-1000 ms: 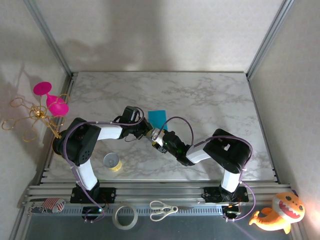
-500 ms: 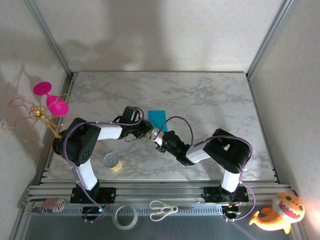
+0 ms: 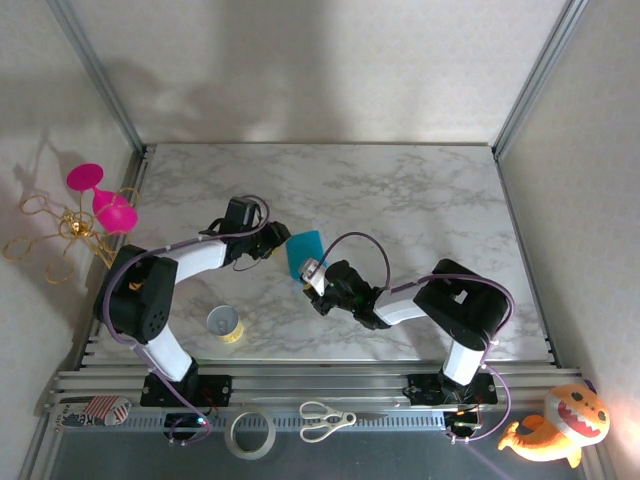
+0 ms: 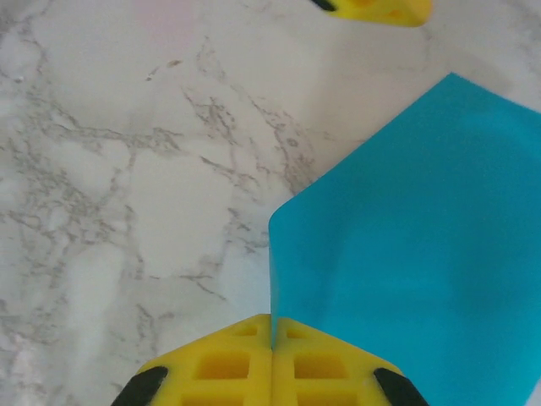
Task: Fold a paper plane with a square sheet of paper (pick it up from the middle)
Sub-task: Third fold the triangle at the center of the table.
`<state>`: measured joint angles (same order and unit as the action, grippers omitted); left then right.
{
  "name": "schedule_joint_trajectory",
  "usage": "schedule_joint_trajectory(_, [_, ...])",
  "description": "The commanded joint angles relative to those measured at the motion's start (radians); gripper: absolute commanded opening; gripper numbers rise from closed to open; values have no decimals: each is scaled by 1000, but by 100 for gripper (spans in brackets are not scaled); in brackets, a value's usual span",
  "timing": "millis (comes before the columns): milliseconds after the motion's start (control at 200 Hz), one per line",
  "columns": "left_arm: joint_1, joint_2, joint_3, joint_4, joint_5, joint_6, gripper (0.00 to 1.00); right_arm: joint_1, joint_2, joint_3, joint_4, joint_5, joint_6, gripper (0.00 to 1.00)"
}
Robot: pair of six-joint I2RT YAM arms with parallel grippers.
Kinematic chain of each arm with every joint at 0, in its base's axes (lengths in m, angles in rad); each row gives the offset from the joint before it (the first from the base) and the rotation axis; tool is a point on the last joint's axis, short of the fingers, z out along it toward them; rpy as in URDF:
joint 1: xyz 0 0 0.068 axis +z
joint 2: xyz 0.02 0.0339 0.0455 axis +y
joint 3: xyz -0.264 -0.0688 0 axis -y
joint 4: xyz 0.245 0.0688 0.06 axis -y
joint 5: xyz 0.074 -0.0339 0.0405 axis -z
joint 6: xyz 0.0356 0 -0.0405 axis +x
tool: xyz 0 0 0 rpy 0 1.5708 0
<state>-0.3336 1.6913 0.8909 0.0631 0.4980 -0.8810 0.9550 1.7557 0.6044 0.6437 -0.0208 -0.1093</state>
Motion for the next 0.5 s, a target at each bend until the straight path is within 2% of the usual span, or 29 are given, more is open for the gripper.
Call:
schedule_joint_trajectory(0, [-43,65,50,8,21,28,35,-18,-14,27,-26,-96,109,3])
schedule_joint_trajectory(185, [-86,162,139,-63,-4,69,27,-47,-3,40,-36,-157,180,3])
schedule_joint_trajectory(496, [-101,251,203,-156,-45,119,20,-97,10,58,-57,-228,258,2])
